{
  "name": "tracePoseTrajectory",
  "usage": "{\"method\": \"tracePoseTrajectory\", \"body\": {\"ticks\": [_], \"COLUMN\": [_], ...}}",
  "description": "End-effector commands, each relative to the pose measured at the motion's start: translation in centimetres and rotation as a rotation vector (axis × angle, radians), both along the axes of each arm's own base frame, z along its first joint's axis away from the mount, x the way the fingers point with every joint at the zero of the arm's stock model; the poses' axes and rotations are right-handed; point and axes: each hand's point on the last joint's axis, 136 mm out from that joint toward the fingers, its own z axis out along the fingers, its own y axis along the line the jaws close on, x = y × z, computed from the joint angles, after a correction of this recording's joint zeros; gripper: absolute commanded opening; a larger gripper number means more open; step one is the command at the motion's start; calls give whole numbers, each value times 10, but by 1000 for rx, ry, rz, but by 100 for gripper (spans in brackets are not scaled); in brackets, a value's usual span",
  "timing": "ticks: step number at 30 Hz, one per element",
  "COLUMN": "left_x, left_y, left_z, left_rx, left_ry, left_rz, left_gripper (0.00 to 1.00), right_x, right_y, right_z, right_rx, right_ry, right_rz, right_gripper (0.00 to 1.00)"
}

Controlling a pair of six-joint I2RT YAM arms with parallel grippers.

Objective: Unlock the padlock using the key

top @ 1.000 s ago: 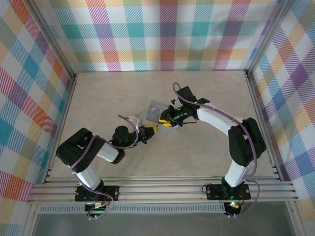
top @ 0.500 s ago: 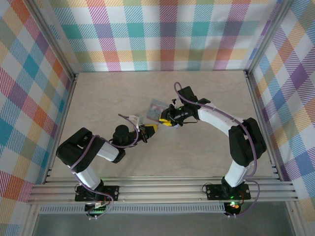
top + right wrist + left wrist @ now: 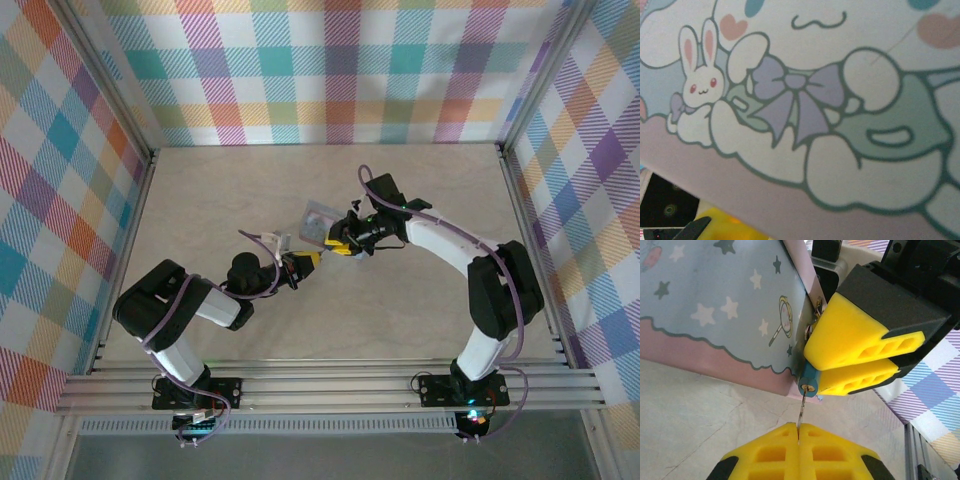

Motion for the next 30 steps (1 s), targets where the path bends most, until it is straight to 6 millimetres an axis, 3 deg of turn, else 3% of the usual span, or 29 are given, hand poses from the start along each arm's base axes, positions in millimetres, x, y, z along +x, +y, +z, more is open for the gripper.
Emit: {"method": "tracePoseTrajectory", "body": {"ticks": [1, 10, 23, 30], "left_x": [-2, -1, 10, 3], "left_y": [0, -3, -9, -5], "left_z": [26, 34, 28, 21], "left_rx": [-55, -75, -73, -59], "left_ry": [-64, -70, -52, -40], "left_rz": [-23, -37, -36, -32], "left_gripper": [0, 0, 0, 0], "right_x": [3, 2, 2, 5], "right_y": [1, 0, 1, -3], "right_z": [36, 34, 36, 36], "right_rx": [66, 70, 79, 71], "right_ry": [-90, -86, -85, -92], "right_rz": [31, 30, 30, 18], "right_gripper": [0, 0, 0, 0]}}
